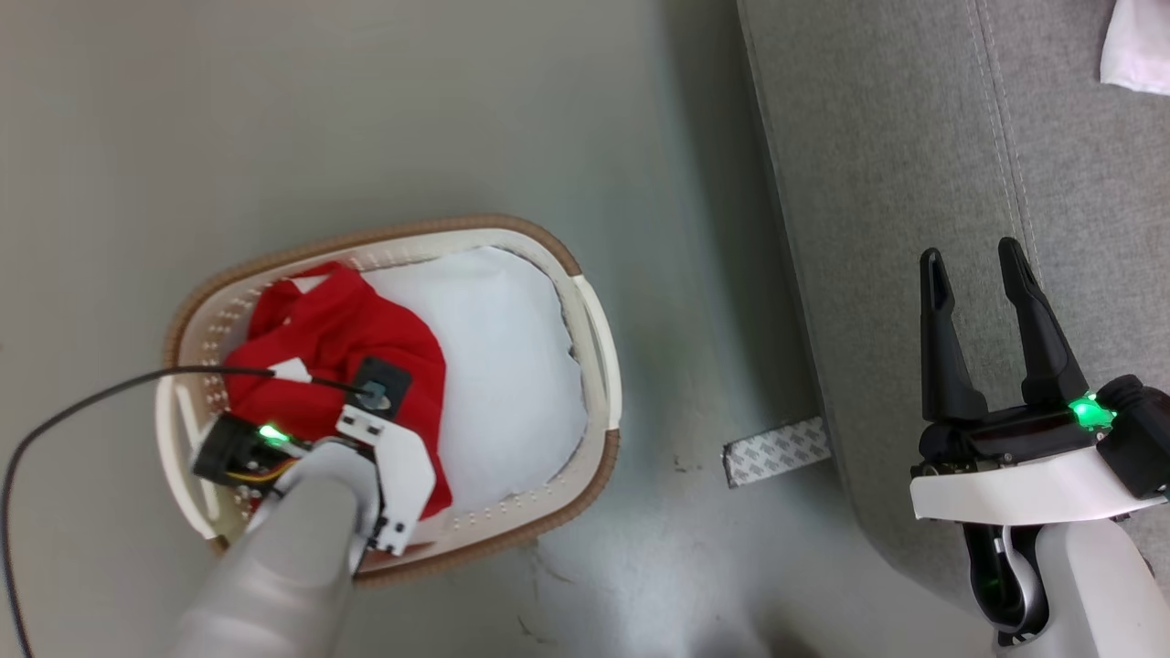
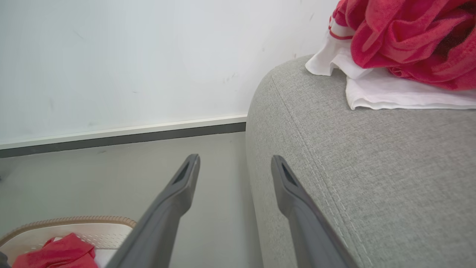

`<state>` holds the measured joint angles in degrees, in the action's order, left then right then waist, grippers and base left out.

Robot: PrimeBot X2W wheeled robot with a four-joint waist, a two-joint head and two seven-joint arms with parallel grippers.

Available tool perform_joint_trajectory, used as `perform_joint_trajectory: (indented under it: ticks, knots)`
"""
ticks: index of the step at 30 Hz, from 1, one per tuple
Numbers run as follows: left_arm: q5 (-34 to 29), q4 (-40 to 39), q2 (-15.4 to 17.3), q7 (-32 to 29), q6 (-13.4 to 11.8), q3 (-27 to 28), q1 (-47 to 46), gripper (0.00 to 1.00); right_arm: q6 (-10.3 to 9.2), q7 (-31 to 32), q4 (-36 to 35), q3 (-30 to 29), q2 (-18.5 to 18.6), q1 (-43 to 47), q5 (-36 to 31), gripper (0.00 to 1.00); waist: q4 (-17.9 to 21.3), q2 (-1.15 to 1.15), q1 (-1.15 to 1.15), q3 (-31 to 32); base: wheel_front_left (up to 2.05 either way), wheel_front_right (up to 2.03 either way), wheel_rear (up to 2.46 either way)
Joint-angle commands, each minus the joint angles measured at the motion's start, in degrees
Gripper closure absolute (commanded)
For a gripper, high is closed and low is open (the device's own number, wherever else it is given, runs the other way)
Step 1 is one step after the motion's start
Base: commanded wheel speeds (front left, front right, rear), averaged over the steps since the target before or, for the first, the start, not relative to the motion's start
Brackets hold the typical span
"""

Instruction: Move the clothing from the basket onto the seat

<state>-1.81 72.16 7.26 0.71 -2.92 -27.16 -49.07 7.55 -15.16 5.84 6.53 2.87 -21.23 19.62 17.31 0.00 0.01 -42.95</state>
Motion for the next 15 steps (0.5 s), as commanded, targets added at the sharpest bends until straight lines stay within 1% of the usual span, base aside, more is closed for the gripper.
perform_joint_trajectory:
  ticks: [1,5,7,10,15]
  knots:
    - [1.1,0.0,-0.5,1.0,0.5,0.2,0.8,1.00,-0.12,0.0,0.5,-0.3,0.1,-0.2,-0.8,0.00,-1.3,0.00,-0.01,1.8,0.00,0.00,0.00]
    - [3.5,-0.7,-2.5,4.9,2.4,1.2,2.9,1.00,-0.12,0.0,1.5,-0.7,0.1,1.5,-1.6,0.00,-3.7,0.00,-0.01,6.7,0.00,0.00,0.00]
    - [6.0,-1.2,-3.3,6.9,4.0,2.5,4.6,1.00,-0.13,0.0,2.3,-0.9,0.1,2.6,-2.0,0.00,-4.9,0.00,-0.01,9.9,0.00,0.00,0.00]
    - [8.7,-2.3,-4.0,9.8,5.6,3.4,7.0,1.00,-0.13,0.0,3.2,-1.4,0.1,4.6,-2.9,0.00,-6.9,0.00,-0.01,15.3,0.00,0.00,0.00]
    - [12.8,-6.6,-4.3,12.3,7.6,2.7,11.4,1.00,-0.13,0.0,5.2,-1.6,0.1,9.4,-5.0,0.00,-10.5,0.00,-0.01,25.1,0.00,0.00,0.00]
